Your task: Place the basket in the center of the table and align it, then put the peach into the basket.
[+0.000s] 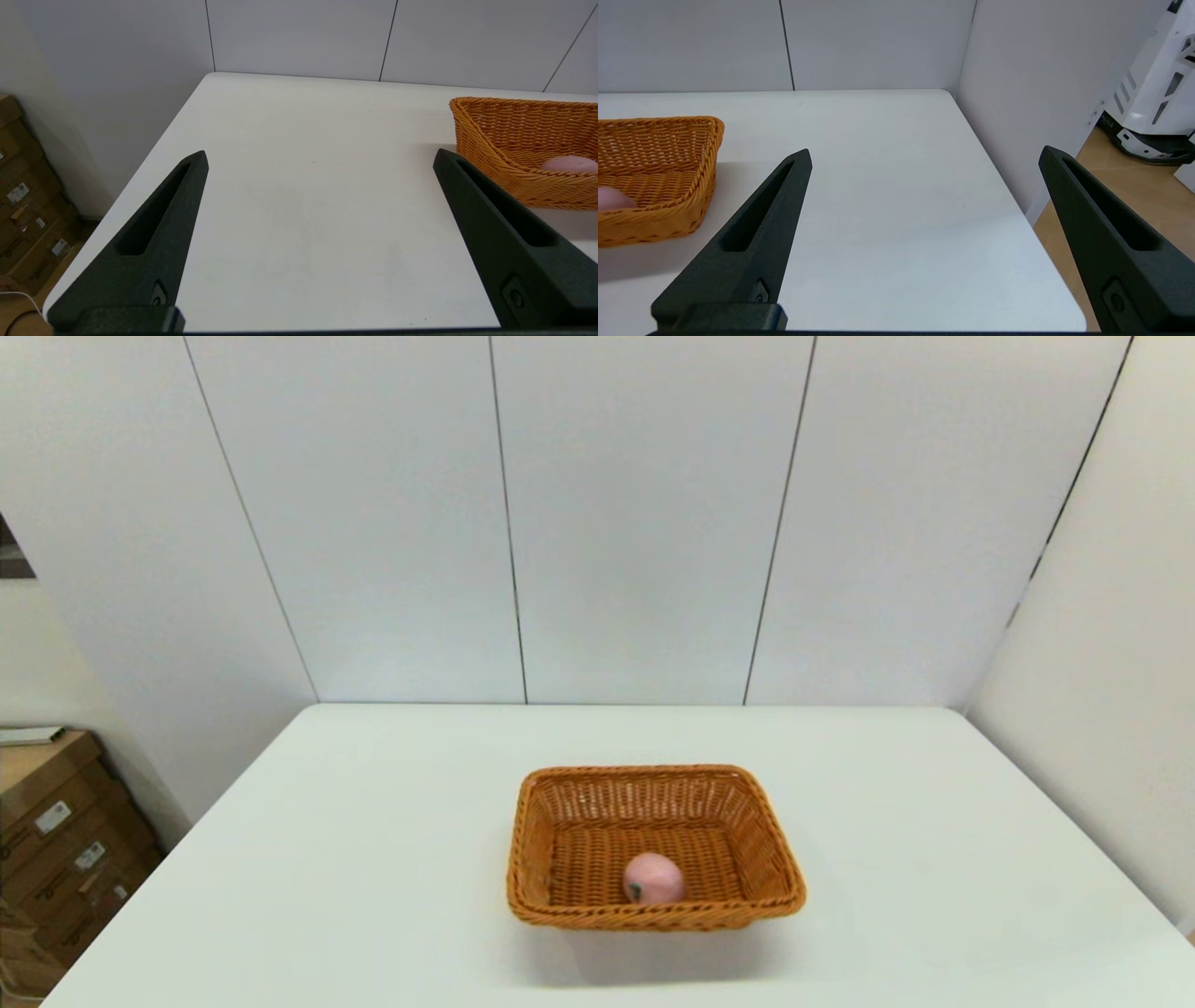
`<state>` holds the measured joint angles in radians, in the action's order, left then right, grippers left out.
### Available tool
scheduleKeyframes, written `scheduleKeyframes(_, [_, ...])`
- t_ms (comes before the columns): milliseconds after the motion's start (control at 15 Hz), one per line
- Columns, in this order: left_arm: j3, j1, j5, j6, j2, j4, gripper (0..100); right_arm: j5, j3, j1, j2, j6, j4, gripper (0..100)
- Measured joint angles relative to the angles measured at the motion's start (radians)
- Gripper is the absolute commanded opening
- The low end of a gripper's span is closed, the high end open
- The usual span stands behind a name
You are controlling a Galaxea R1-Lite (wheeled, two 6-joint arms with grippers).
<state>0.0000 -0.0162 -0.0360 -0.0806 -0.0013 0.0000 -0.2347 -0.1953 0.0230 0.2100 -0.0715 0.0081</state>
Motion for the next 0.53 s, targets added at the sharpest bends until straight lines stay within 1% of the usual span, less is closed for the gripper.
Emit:
scheduleKeyframes(133, [0.000,0.000,0.000,-0.001,0.000,0.000,100,0.018,0.053,-0.010,-0.056,0.002,-0.003,100])
scheduleKeyframes(200, [0.000,0.000,0.000,-0.002,0.000,0.000,100,0.042,0.084,-0.012,-0.082,-0.001,-0.011,100])
scheduleKeyframes(333, [0.000,0.000,0.000,-0.001,0.000,0.000,100,0.111,0.131,-0.015,-0.136,0.005,-0.008,100])
scheduleKeyframes(467, [0.000,0.000,0.000,-0.001,0.000,0.000,100,0.205,0.163,-0.016,-0.180,0.024,0.005,100])
scheduleKeyframes(533, [0.000,0.000,0.000,-0.001,0.000,0.000,100,0.224,0.179,-0.017,-0.190,0.027,-0.005,100])
